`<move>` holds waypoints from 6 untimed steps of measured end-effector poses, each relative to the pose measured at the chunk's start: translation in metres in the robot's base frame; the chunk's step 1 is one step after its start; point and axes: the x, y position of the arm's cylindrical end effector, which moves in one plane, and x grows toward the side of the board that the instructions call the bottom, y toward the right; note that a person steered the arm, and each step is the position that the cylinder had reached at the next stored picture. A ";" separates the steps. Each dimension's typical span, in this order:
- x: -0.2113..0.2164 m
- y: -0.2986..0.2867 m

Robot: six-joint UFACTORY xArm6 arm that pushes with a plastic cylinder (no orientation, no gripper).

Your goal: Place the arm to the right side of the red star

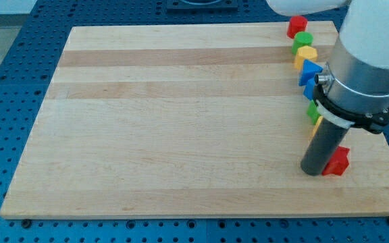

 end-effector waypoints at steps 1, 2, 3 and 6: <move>0.000 0.000; 0.017 -0.003; 0.045 0.003; 0.015 0.076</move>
